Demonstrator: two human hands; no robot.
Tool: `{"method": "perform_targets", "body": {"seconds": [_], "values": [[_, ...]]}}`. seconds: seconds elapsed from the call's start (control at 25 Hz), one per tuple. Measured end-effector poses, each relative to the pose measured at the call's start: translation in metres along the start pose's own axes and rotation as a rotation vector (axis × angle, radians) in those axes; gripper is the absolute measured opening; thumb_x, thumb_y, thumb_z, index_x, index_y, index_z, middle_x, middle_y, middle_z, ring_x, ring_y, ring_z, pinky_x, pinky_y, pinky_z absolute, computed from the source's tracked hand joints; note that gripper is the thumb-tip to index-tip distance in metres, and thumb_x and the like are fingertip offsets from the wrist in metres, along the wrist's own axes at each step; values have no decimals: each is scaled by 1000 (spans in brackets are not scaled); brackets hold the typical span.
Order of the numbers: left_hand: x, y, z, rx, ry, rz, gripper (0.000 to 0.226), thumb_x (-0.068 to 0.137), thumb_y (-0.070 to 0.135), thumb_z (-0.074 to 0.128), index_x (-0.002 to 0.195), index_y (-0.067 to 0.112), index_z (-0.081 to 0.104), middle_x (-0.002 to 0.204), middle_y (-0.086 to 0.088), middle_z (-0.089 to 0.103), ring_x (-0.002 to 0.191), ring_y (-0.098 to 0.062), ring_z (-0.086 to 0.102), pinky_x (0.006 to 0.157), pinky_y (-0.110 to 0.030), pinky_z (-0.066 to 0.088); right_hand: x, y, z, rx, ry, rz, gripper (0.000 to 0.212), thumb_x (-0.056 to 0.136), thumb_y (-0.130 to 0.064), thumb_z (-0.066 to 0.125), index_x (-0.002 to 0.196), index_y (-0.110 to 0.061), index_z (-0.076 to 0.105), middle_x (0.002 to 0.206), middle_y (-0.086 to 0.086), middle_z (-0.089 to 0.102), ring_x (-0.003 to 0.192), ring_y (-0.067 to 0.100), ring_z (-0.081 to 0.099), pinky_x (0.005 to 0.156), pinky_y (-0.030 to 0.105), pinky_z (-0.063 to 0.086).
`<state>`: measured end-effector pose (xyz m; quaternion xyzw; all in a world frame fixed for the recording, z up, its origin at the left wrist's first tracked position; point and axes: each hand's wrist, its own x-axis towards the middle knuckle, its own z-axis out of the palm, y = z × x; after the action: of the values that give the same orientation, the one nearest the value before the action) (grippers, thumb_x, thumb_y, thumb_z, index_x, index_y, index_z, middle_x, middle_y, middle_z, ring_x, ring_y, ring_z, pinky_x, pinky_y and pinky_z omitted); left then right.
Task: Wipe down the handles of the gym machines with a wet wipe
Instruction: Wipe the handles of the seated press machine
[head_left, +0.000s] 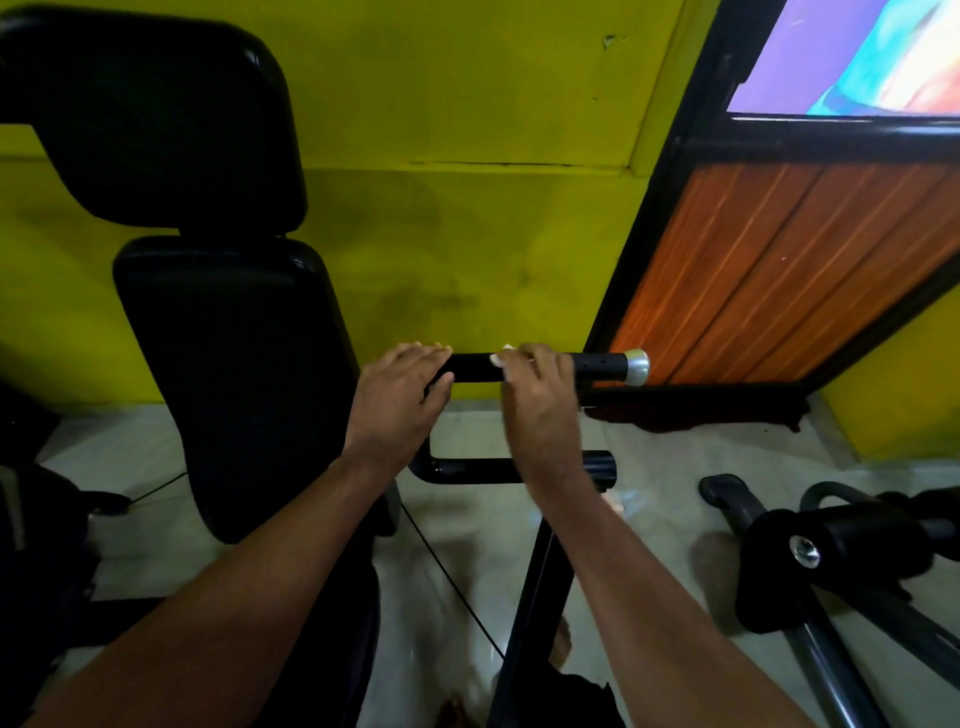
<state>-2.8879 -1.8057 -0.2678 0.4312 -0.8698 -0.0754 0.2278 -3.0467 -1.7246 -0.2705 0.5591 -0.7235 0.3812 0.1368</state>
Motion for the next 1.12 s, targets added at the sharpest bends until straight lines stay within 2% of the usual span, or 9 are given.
{"method": "perform_targets", "body": {"seconds": [0.12,0.24,0.4,0.6,0.68,0.76,0.96,1.04,1.12], "values": [[-1,1,2,-6,-11,-12,44,99,40,45,132,17,61,132,-3,63,125,-25,54,100,-45,46,23,9,-9,-82,-113,120,25,91,-3,56,111,-7,69,109,12,66,100,29,53,87,35,45],[0,1,3,9,5,-10,39,98,37,52,129,16,63,128,-2,65,123,-27,55,93,-42,46,49,13,-6,-189,-493,-279,27,87,-2,59,111,-12,68,107,9,66,102,30,57,86,37,44],[3,7,4,-8,30,24,38,95,37,53,122,15,67,118,-3,69,114,-27,60,89,-40,48,99,26,-23,-173,-781,-51,21,94,-10,57,108,-13,72,110,7,71,102,25,65,81,34,51],[6,5,4,1,8,44,40,95,40,49,122,17,67,115,-1,68,111,-27,59,88,-41,50,123,12,-14,-178,-1049,-93,22,96,-12,56,110,-11,72,110,8,73,96,21,68,76,29,51],[7,6,3,-9,10,40,40,95,40,49,122,17,67,116,-1,69,113,-27,59,89,-41,50,131,12,-16,-144,-1106,-34,19,97,-13,57,107,-11,74,105,9,73,89,22,68,68,30,53],[9,10,2,-23,20,37,39,94,38,50,120,15,68,116,-2,70,112,-28,60,89,-42,49,134,8,-14,-68,-1100,-19,19,97,-13,58,106,-12,74,107,6,72,93,21,67,70,32,55],[8,14,3,-58,61,38,33,93,34,54,112,14,72,108,-3,72,104,-28,63,84,-40,48,138,-3,-6,-210,-1217,-73,26,94,-7,61,117,-13,71,116,4,71,84,17,65,60,25,48],[10,14,3,-61,63,53,31,92,33,56,111,13,71,105,-4,72,99,-30,63,82,-41,50,134,-8,-3,-146,-1121,-103,22,97,-14,58,115,-11,72,118,8,70,92,21,65,73,30,52],[13,17,3,-60,50,60,32,92,33,56,113,14,71,107,-4,72,102,-30,63,84,-42,51,135,3,-6,-248,-1133,-40,23,96,-13,59,115,-6,70,119,13,68,101,27,64,81,34,51]]}}
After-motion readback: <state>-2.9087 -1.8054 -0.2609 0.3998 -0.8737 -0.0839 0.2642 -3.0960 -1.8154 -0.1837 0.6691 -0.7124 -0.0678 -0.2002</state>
